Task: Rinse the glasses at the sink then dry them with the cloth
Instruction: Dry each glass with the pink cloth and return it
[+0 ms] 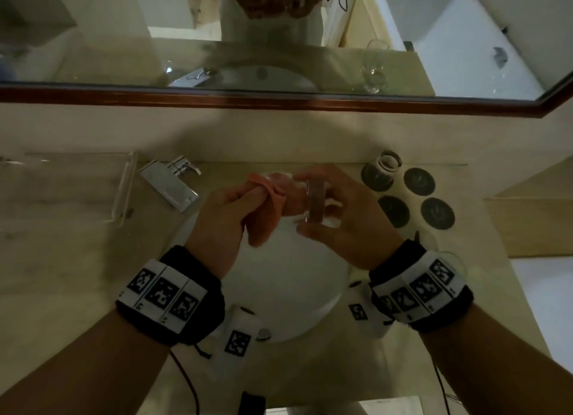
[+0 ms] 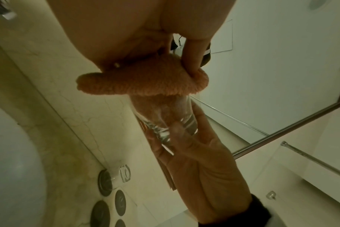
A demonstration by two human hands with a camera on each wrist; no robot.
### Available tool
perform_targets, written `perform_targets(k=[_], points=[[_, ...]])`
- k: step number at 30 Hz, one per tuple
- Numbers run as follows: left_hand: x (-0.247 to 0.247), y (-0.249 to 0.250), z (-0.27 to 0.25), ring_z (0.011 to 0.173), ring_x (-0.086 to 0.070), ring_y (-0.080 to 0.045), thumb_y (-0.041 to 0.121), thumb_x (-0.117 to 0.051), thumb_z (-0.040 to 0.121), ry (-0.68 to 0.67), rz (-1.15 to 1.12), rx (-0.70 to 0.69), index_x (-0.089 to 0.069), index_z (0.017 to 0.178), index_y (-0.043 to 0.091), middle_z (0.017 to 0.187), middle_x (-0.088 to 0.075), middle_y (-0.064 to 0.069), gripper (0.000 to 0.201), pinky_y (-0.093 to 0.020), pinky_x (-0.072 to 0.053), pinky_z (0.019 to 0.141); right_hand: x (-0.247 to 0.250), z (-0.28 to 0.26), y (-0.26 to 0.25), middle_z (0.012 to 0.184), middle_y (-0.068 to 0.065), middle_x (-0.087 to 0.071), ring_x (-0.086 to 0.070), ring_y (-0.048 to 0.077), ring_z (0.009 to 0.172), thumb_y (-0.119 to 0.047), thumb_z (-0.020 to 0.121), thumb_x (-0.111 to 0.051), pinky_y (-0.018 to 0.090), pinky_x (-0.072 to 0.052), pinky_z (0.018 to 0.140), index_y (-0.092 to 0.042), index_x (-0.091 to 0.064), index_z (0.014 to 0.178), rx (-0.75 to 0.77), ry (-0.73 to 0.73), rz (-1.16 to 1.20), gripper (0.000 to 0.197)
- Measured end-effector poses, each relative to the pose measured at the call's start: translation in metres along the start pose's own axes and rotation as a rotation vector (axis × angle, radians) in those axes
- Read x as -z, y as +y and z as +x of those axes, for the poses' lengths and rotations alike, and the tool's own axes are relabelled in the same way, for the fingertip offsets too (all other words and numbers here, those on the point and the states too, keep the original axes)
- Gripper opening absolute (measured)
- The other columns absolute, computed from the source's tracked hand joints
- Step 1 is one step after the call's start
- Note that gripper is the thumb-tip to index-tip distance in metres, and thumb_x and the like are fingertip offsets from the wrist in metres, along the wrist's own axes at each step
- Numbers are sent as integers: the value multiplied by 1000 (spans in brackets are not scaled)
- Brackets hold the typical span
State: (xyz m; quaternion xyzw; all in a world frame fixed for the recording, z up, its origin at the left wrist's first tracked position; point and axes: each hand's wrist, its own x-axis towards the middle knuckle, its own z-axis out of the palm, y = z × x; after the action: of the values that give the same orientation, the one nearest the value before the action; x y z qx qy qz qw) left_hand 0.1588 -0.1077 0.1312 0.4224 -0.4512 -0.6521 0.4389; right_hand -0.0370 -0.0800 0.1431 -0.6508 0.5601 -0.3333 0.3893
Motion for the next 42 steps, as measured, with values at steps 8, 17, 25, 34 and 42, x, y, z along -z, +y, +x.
perform_targets(k=[8, 17, 25, 34, 42], points=[[-3, 2, 1, 57, -60, -20, 28, -58, 88, 12, 23, -41, -78, 71, 22, 59, -66, 1, 27, -26, -42, 51, -1, 12, -8, 107, 10, -69, -74, 24, 78, -54, 89, -55, 48, -63, 62, -15, -55, 125, -262, -27, 251, 53], [-2, -2, 6, 57, -61, -11, 24, -58, 86, 30, 1, -21, -80, 76, 22, 66, -71, 2, 24, -21, -46, 53, 0, 13, 6, 126, 2, -61, -66, 19, 111, -17, 74, -86, 43, -62, 86, -21, -61, 121, -11, 36, 209, 54], [1, -4, 8, 53, -60, -10, 32, -67, 80, 28, -10, -30, -80, 73, 21, 61, -69, 3, 18, -23, -47, 52, 1, 11, -1, 113, 1, -66, -72, 21, 94, -19, 80, -82, 42, -63, 78, -22, -56, 121, -109, -36, 181, 48], [1, -4, 7, 52, -60, -9, 26, -68, 81, -1, -1, -101, -80, 82, 14, 61, -69, 2, 18, -20, -47, 51, -2, 10, -15, 108, 13, -70, -75, 31, 81, -42, 102, -47, 44, -63, 66, -16, -55, 122, -411, -46, 454, 34], [6, -6, 7, 63, -61, -16, 37, -70, 74, 14, 32, -98, -76, 82, 4, 76, -67, -15, 34, -28, -50, 57, -2, 4, -3, 123, -4, -60, -69, 19, 99, -13, 72, -88, 38, -63, 79, -21, -55, 118, -69, 19, 204, 57]])
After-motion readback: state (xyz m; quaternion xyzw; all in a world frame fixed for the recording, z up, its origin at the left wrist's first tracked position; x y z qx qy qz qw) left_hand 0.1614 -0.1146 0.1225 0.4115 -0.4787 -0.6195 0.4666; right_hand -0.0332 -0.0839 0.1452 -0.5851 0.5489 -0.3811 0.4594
